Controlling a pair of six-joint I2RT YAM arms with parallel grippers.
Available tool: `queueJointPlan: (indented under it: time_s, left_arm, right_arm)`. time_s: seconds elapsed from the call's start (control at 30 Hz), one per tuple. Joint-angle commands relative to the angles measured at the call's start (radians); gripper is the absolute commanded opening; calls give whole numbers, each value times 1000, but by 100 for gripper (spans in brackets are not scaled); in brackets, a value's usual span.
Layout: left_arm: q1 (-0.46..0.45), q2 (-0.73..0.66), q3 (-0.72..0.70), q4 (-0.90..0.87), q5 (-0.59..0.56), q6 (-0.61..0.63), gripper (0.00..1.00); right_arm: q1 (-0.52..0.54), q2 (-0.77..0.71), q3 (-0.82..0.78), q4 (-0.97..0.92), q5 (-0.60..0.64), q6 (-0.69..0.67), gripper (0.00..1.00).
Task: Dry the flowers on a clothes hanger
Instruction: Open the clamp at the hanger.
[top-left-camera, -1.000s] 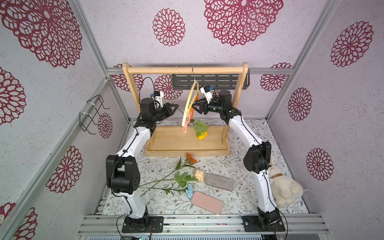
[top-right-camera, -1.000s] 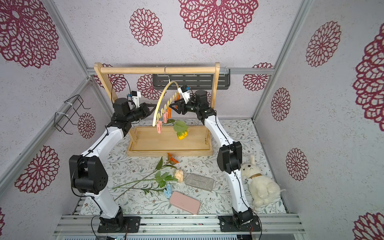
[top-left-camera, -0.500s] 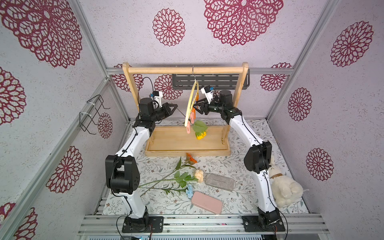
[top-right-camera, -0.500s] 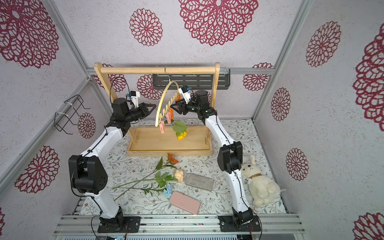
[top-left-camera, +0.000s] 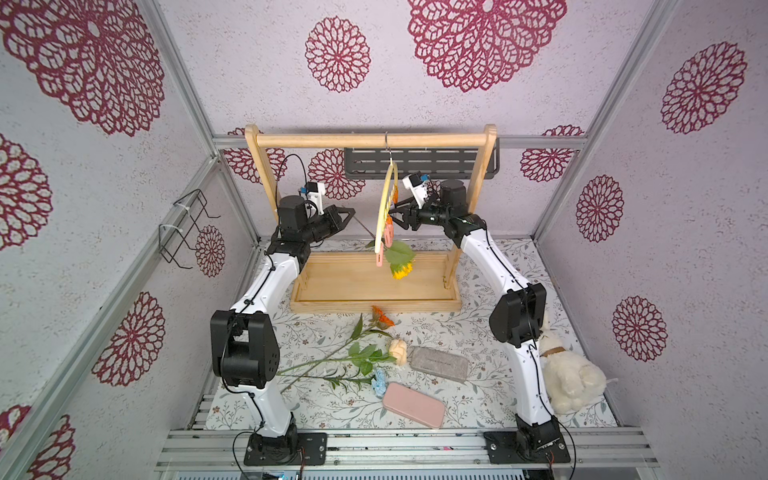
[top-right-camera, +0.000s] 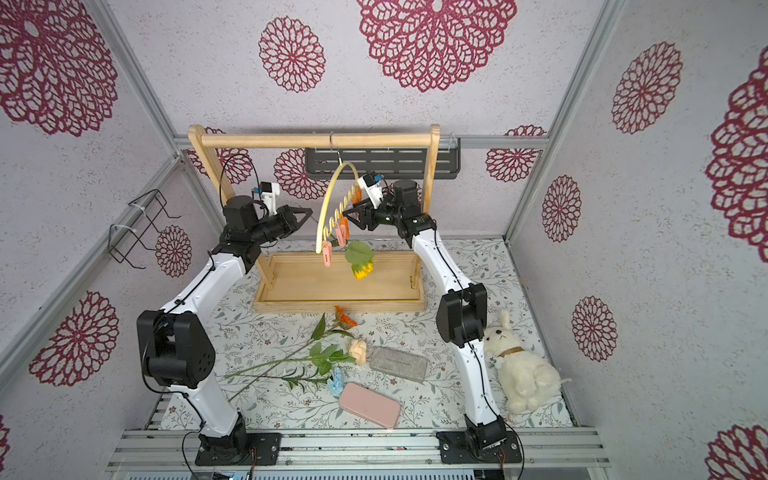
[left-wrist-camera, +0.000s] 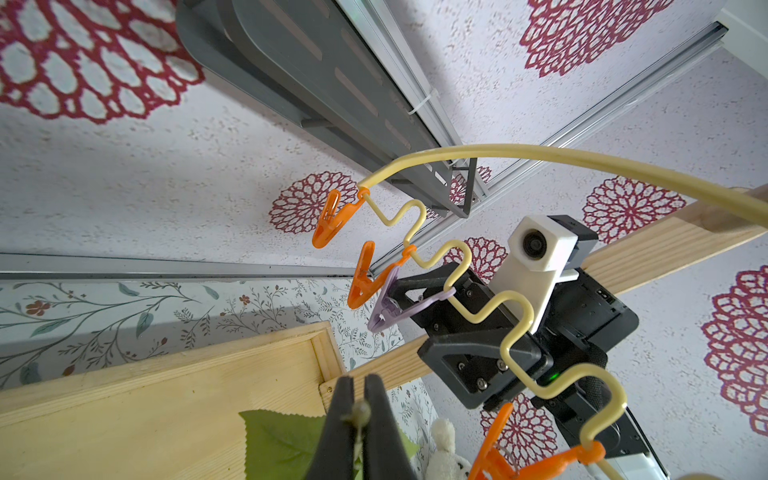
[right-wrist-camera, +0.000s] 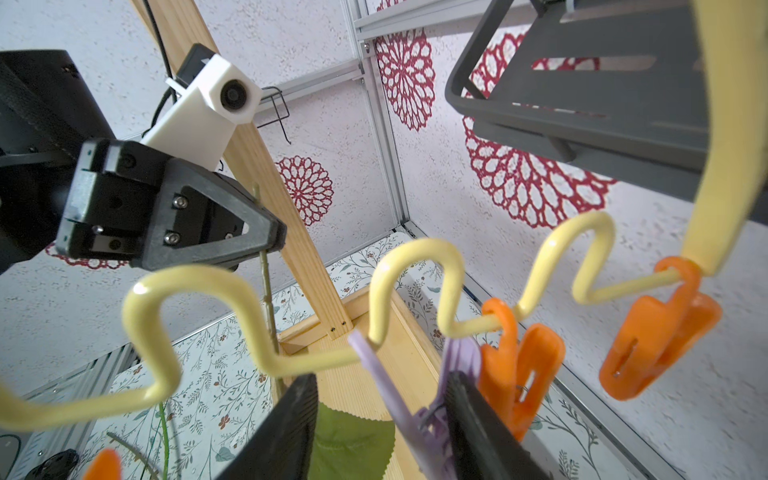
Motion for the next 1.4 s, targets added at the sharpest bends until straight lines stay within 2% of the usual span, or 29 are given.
queueJointPlan:
  time_s: [0.0, 0.4, 0.73, 0.9, 1.07, 1.37]
  left_arm:
    - [7, 12, 25, 9, 11, -3, 0]
    - [6, 11, 18, 10, 11, -9, 0]
    - [6, 15, 22, 12, 14, -9, 0]
    - [7, 20, 29, 14, 16, -13, 0]
    - [6, 22, 31, 21, 20, -20, 0]
    - [6, 19, 34, 14, 22, -12, 0]
  right_arm:
    - [-20, -69, 29, -51, 26, -28, 54]
    - [-20, -93, 26, -86, 104, -86, 54]
    - [-20, -73, 26, 2, 6, -54, 57]
    - [-18, -44, 26, 91, -52, 27, 61]
    - [-18, -11, 25, 165, -46, 91, 63]
    - [-17, 23, 28, 195, -63, 118, 64]
